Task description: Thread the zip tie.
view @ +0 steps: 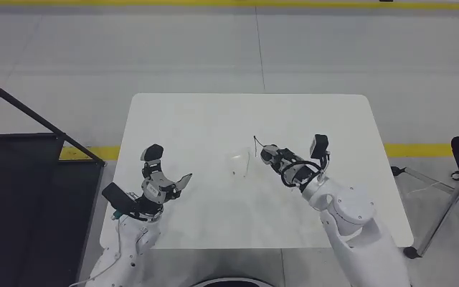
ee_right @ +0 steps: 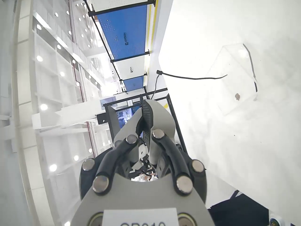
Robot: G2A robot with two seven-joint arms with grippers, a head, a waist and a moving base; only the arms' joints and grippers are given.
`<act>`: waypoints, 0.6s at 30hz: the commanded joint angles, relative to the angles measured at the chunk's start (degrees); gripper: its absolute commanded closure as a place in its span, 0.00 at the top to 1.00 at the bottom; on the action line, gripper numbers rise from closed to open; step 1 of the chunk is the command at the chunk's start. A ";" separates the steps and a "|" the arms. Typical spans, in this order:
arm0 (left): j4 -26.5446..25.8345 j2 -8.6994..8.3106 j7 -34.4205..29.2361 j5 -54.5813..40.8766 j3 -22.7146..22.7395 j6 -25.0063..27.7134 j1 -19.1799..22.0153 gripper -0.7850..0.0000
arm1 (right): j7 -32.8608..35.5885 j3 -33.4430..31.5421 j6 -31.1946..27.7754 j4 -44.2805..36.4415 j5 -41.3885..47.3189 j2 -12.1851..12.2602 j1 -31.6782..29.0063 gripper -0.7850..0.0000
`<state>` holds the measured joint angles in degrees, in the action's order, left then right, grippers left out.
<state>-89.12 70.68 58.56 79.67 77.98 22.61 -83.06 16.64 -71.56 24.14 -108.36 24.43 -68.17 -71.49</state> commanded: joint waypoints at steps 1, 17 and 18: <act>0.00 0.00 0.00 0.00 0.00 0.00 0.00 1.00 | 0.00 0.00 -0.01 0.00 0.00 0.00 0.00 0.00; 0.00 0.00 0.00 0.00 0.00 0.00 0.00 1.00 | 0.30 6.34 -3.82 -7.87 -32.23 1.38 -2.98 0.00; 0.00 0.00 0.00 0.00 0.00 0.00 0.00 1.00 | -0.18 6.97 -3.97 -8.42 -35.10 1.46 -3.39 0.00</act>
<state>-89.12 70.68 58.56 79.67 77.98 22.61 -83.06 16.81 -65.03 20.27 -116.41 -7.77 -66.76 -74.58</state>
